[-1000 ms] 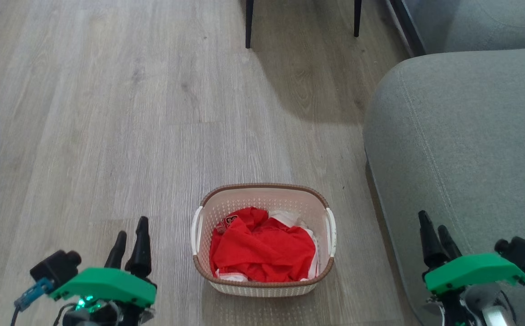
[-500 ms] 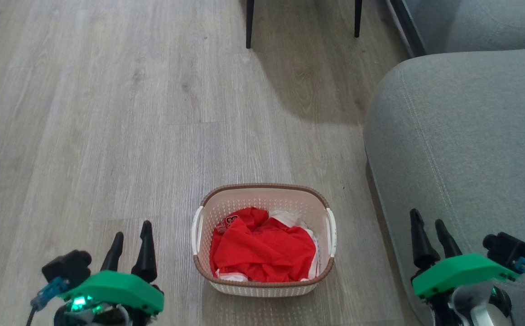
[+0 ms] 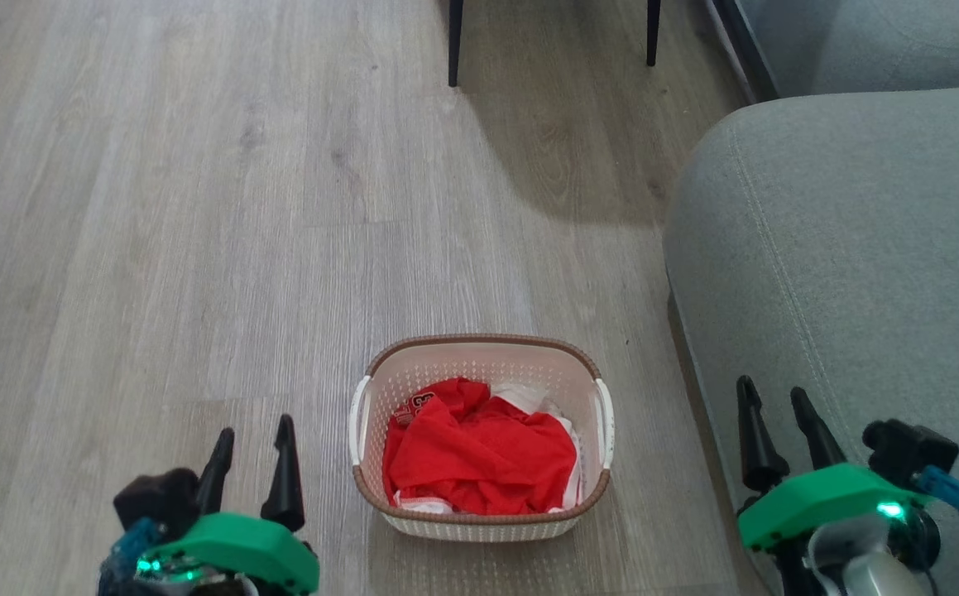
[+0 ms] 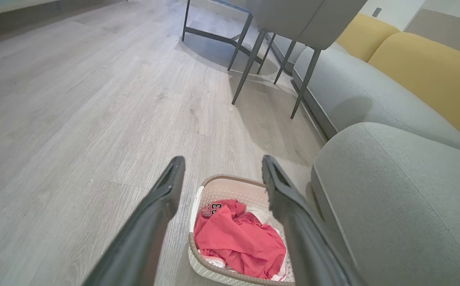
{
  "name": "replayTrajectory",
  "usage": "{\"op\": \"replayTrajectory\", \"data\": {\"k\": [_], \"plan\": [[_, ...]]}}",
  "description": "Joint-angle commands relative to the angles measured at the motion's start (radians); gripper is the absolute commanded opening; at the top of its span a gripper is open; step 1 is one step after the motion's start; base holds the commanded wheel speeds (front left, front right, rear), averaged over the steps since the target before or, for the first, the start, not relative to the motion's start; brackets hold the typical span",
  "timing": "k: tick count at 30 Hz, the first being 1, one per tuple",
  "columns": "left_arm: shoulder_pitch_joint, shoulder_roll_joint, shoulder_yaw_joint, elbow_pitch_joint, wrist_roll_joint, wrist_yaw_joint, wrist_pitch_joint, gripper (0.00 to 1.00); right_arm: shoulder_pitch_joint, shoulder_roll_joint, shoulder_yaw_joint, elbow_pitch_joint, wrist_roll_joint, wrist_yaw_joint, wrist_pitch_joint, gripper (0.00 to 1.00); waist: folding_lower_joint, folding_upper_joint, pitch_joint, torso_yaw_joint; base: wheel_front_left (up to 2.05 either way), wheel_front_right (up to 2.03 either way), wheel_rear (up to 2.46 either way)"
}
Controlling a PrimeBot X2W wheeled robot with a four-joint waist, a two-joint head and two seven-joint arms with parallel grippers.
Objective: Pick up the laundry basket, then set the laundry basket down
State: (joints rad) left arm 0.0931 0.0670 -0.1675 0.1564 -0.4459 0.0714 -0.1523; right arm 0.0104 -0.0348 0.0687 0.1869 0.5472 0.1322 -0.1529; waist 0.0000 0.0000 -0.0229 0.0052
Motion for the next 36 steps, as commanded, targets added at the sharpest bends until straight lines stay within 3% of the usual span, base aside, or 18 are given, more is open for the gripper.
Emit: {"op": "replayTrajectory", "data": {"k": [1, 31, 36], "plan": [[-0.030, 0.018, 0.011, -0.045, 0.049, 0.010, -0.021, 1.00, -0.016, -0.011, 0.028, -0.042, -0.045, -0.001, -0.021, 1.00, 0.0000, 0.0000, 0.001, 0.000, 0.00, 0.00, 0.00], [-0.001, 0.008, -0.024, -0.069, 0.393, 0.045, -0.109, 1.00, -0.022, -0.015, 0.110, -0.064, -0.392, -0.002, -0.108, 1.00, 0.0000, 0.0000, 0.015, -0.002, 0.00, 0.00, 0.00], [-0.002, 0.003, -0.017, -0.062, 0.395, 0.038, -0.109, 1.00, -0.022, -0.015, 0.108, -0.062, -0.394, -0.002, -0.109, 1.00, 0.0000, 0.0000, 0.016, -0.002, 0.00, 0.00, 0.00]]}}
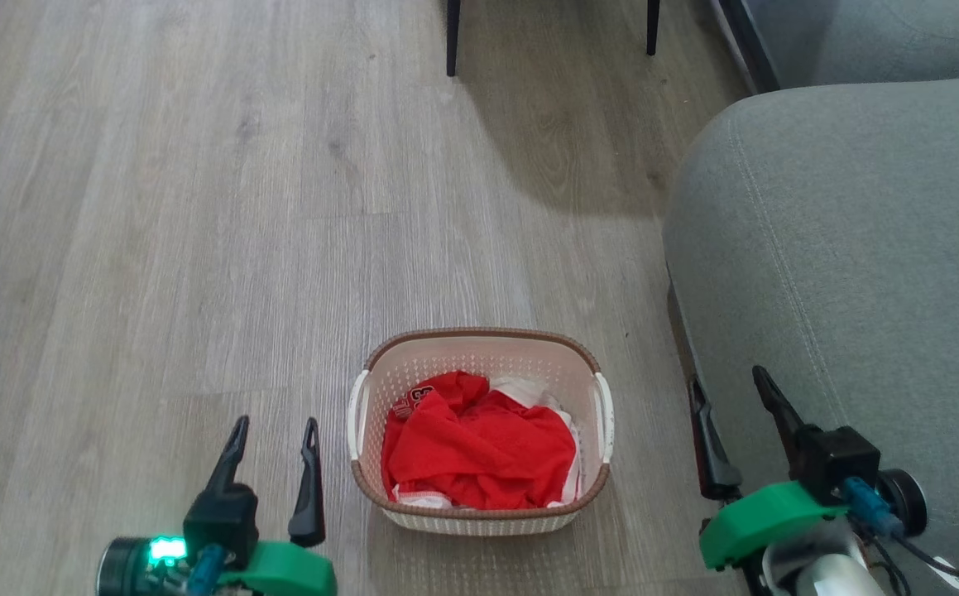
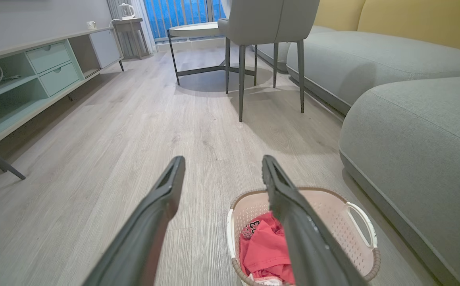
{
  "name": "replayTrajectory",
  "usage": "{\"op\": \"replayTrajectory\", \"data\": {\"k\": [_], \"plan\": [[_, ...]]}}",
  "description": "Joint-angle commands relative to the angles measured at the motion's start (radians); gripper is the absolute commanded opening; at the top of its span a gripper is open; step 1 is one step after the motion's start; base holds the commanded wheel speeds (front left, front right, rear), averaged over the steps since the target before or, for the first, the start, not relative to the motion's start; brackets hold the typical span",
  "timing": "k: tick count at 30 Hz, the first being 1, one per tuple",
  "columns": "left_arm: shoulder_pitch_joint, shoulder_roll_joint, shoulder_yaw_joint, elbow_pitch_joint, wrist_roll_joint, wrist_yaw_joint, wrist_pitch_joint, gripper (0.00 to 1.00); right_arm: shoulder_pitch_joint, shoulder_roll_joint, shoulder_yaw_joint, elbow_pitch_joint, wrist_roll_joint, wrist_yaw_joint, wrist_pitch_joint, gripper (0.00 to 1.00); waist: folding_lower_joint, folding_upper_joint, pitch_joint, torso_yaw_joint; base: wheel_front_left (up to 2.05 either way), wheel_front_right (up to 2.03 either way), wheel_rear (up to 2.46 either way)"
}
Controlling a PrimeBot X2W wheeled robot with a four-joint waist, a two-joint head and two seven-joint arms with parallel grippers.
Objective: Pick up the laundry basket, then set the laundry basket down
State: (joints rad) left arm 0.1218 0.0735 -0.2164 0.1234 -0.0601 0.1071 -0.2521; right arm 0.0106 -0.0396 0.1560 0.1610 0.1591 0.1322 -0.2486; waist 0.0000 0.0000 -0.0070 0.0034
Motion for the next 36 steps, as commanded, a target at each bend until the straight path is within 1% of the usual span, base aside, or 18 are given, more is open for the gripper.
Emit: {"op": "replayTrajectory", "data": {"k": [1, 19, 36], "plan": [[-0.030, -0.004, 0.033, -0.028, 0.010, 0.002, -0.010, 1.00, -0.022, -0.011, 0.020, -0.036, -0.006, -0.002, -0.013, 1.00, 0.0000, 0.0000, 0.000, 0.000, 0.00, 0.00, 0.00], [-0.022, -0.013, 0.043, -0.020, 0.019, -0.014, -0.010, 1.00, -0.015, -0.011, 0.023, -0.032, -0.010, -0.002, -0.013, 1.00, 0.0000, 0.0000, -0.007, 0.000, 0.00, 0.00, 0.00], [-0.018, -0.018, 0.043, -0.014, 0.024, -0.020, -0.010, 1.00, -0.013, -0.011, 0.023, -0.031, -0.011, -0.002, -0.013, 1.00, 0.0000, 0.0000, 0.003, 0.000, 0.00, 0.00, 0.00]]}}
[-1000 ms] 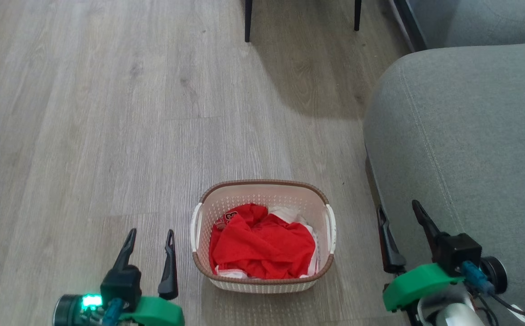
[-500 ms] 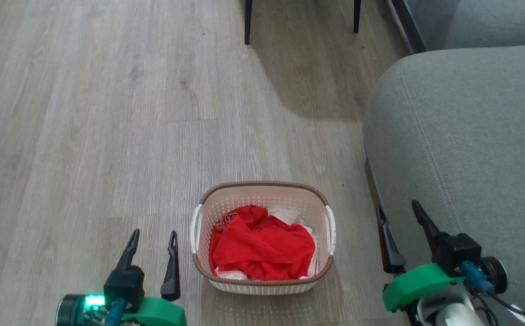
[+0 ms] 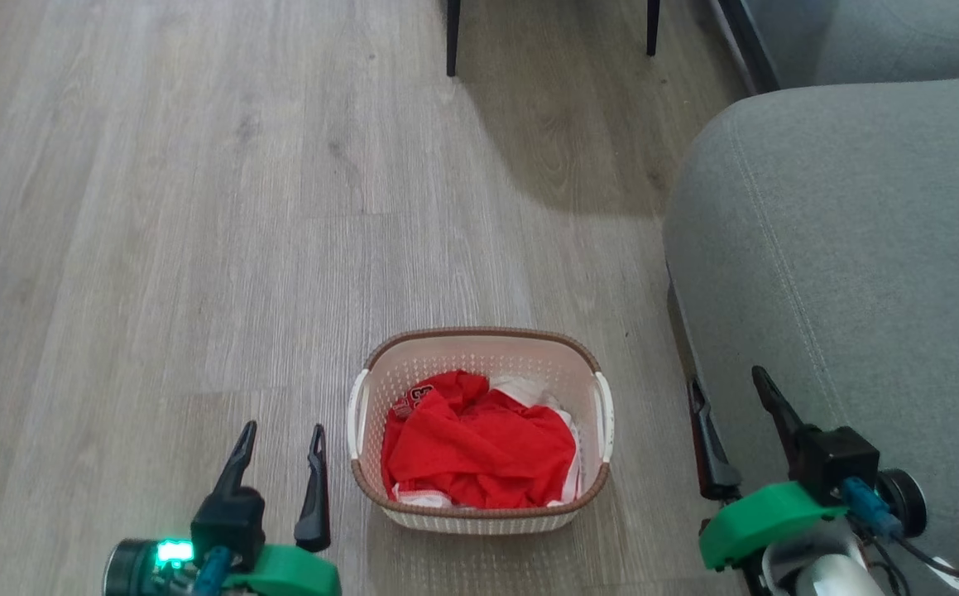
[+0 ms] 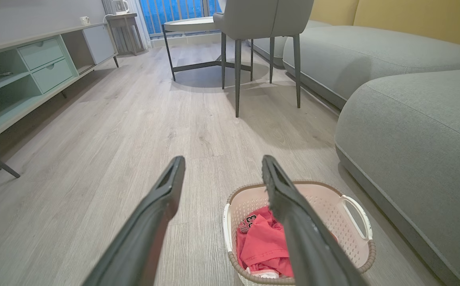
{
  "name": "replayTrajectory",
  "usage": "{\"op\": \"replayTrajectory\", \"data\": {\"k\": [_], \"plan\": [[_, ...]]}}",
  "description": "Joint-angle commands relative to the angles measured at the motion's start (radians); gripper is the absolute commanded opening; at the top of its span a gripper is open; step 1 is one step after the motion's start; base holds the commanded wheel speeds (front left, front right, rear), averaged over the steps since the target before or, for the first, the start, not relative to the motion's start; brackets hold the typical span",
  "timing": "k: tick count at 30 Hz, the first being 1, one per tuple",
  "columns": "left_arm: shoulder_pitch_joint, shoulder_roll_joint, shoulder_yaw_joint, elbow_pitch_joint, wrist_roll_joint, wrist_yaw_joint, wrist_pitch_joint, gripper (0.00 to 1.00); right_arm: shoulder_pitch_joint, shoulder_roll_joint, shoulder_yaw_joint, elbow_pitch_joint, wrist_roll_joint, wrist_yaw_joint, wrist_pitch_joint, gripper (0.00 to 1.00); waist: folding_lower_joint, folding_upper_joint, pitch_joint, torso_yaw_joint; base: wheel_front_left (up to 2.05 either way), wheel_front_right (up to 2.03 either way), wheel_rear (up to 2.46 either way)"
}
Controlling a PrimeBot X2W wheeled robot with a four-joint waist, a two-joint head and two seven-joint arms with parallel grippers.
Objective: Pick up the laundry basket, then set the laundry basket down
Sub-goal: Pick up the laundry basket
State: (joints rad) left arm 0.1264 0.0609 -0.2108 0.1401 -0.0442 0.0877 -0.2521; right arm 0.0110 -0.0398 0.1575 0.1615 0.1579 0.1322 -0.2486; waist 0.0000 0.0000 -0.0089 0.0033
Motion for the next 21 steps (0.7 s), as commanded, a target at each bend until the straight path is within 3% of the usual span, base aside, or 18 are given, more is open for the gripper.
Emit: {"op": "replayTrajectory", "data": {"k": [1, 13, 21], "plan": [[-0.023, -0.005, 0.038, -0.031, 0.008, 0.000, -0.010, 1.00, -0.015, -0.010, 0.020, -0.031, -0.010, -0.002, -0.013, 1.00, 0.0000, 0.0000, 0.009, 0.001, 0.00, 0.00, 0.00], [-0.104, -0.009, 0.059, 0.000, -0.039, -0.009, -0.010, 1.00, -0.102, -0.010, -0.003, 0.007, -0.022, -0.002, -0.013, 1.00, 0.0000, 0.0000, 0.156, 0.001, 0.00, 0.00, 0.00], [-0.254, -0.010, 0.052, 0.087, -0.060, -0.024, -0.010, 1.00, -0.255, -0.010, -0.009, 0.097, -0.032, -0.002, -0.013, 1.00, 0.0000, 0.0000, 0.341, 0.010, 0.00, 0.00, 0.00]]}}
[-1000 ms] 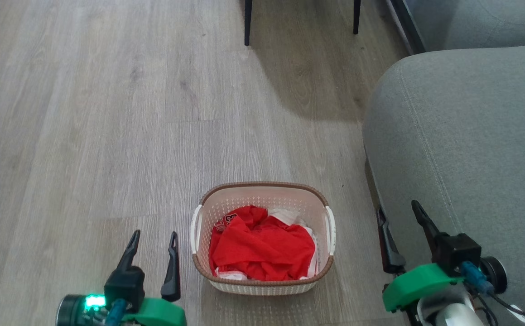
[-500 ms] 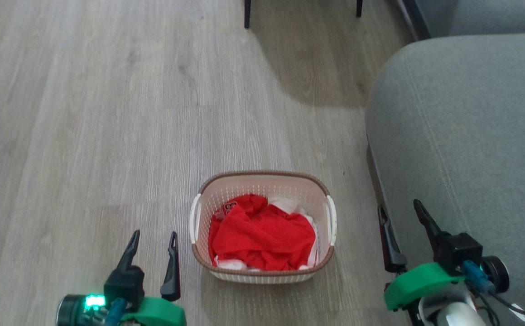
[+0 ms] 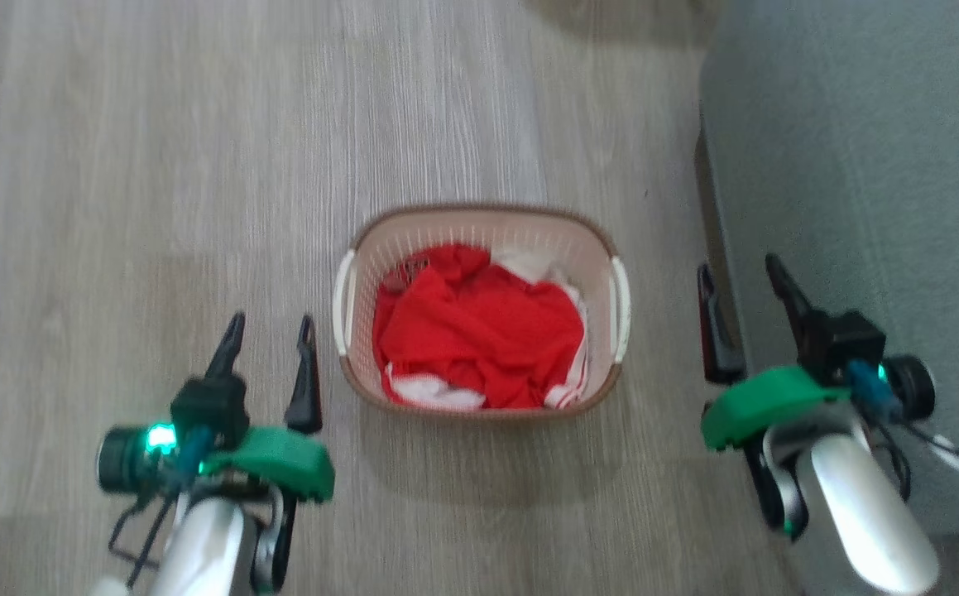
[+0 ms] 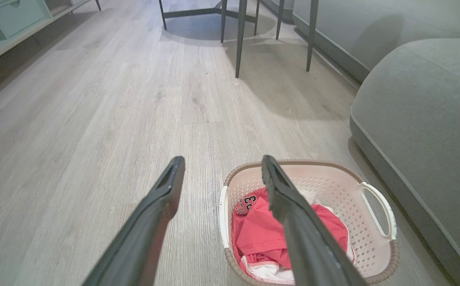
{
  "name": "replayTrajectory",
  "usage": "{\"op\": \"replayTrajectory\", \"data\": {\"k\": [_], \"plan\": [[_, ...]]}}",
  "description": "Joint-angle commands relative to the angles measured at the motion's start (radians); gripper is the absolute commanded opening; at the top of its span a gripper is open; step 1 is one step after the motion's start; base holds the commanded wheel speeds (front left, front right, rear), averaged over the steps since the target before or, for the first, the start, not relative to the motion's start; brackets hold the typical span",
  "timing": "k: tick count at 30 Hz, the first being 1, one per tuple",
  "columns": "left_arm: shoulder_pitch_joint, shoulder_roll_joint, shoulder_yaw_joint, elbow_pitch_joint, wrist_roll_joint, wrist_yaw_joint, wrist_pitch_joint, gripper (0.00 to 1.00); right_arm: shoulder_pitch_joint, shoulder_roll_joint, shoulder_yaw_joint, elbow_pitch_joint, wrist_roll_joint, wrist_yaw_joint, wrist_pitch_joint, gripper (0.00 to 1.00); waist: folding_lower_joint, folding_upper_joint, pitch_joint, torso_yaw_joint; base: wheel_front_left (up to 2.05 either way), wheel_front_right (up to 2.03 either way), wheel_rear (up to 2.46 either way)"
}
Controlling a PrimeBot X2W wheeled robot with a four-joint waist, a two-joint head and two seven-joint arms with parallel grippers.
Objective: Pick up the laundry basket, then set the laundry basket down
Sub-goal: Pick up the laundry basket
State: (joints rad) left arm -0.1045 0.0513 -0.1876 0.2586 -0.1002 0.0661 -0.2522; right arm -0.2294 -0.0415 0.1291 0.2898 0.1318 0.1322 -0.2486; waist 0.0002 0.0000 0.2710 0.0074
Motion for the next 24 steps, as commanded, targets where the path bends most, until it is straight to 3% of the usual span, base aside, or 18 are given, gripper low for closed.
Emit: {"op": "replayTrajectory", "data": {"k": [1, 13, 24], "plan": [[-0.047, -0.001, 0.024, -0.016, -0.008, -0.003, -0.010, 1.00, -0.035, -0.009, 0.019, -0.016, -0.004, -0.002, -0.013, 1.00, -0.0002, 0.0000, 0.084, 0.008, 0.00, 0.00, 0.00], [-0.360, -0.001, -0.013, 0.203, -0.043, -0.009, -0.010, 1.00, -0.300, -0.009, 0.016, 0.187, -0.001, -0.002, -0.013, 1.00, -0.0002, 0.0000, 0.377, 0.019, 0.00, 0.00, 0.00], [-0.571, -0.001, -0.084, 0.434, -0.083, -0.020, -0.010, 1.00, -0.451, -0.009, 0.013, 0.336, 0.020, -0.002, -0.013, 1.00, -0.0002, 0.0000, 0.573, 0.044, 0.00, 0.00, 0.00]]}}
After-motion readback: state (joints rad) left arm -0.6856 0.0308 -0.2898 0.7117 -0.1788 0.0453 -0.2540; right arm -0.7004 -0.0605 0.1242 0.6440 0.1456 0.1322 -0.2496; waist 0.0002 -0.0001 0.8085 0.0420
